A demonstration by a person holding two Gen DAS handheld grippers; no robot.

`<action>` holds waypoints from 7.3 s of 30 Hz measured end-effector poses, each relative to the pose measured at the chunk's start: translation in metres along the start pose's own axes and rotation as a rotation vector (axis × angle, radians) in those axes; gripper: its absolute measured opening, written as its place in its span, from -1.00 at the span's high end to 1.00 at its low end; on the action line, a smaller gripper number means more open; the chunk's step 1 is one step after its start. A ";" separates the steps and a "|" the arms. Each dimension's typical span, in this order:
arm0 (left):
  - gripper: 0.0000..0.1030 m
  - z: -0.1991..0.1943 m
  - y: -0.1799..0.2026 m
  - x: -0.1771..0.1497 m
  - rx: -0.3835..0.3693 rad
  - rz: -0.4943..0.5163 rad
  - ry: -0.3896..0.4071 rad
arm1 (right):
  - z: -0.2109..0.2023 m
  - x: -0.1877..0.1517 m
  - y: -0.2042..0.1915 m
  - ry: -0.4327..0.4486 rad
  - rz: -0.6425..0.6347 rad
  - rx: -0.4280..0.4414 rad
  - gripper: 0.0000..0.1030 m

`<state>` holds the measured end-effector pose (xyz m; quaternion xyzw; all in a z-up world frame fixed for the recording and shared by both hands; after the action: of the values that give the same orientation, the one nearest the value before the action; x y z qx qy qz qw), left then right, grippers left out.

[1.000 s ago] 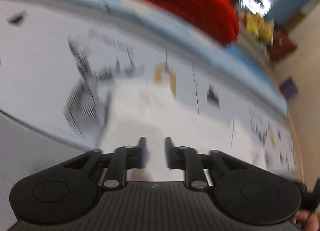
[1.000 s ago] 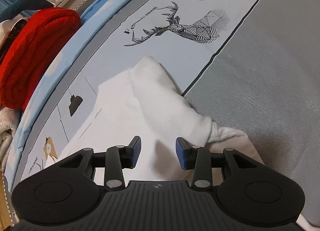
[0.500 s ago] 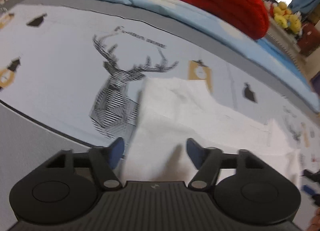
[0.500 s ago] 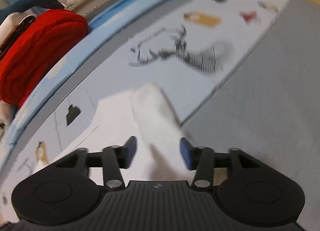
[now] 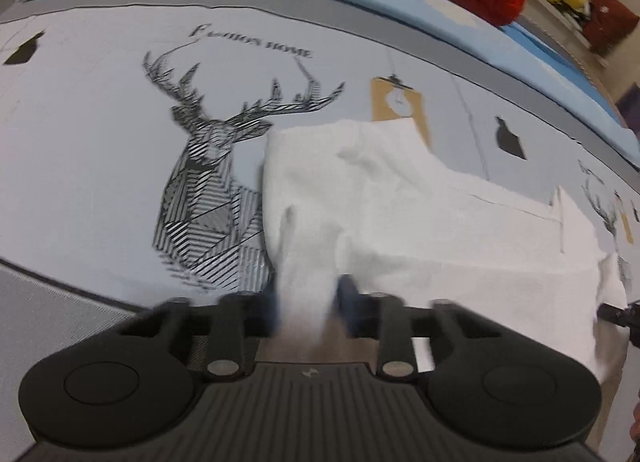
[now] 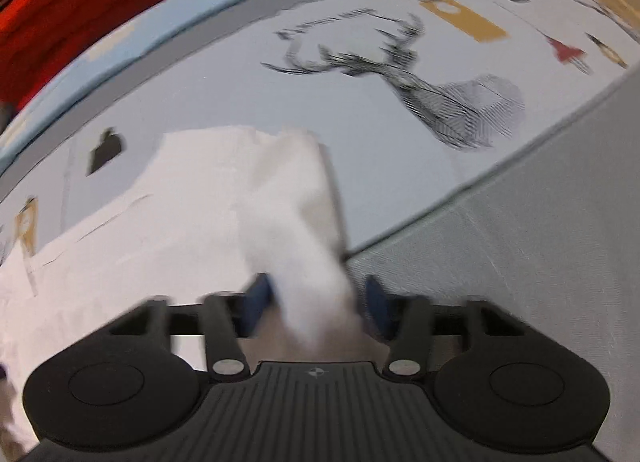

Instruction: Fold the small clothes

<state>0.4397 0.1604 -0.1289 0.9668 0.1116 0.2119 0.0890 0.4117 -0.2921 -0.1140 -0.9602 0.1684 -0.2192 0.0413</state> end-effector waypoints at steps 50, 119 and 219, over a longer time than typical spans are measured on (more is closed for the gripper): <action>0.05 -0.142 0.005 -0.009 0.115 0.170 0.388 | -0.115 0.008 -0.009 0.358 -0.053 0.002 -0.08; 0.93 -0.177 -0.083 -0.278 0.007 0.068 -0.125 | -0.145 -0.218 0.124 -0.128 -0.088 -0.032 0.73; 0.25 -0.150 -0.008 -0.269 -0.148 0.494 -0.259 | -0.178 -0.132 0.117 0.138 -0.067 0.218 0.82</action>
<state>0.1355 0.1182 -0.1015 0.9745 -0.1555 0.1097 0.1187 0.1863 -0.3583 -0.0259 -0.9377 0.1140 -0.3030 0.1262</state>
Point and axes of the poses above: each gripper's, at about its wrist camera, not at the fingertips, and z roughly the way its jaws point, y to its right, x to its top, the point moved 3 cm from there along z, roughly the way its jaws point, and after that the axes turned 1 degree about -y, right-handed, at the moved point
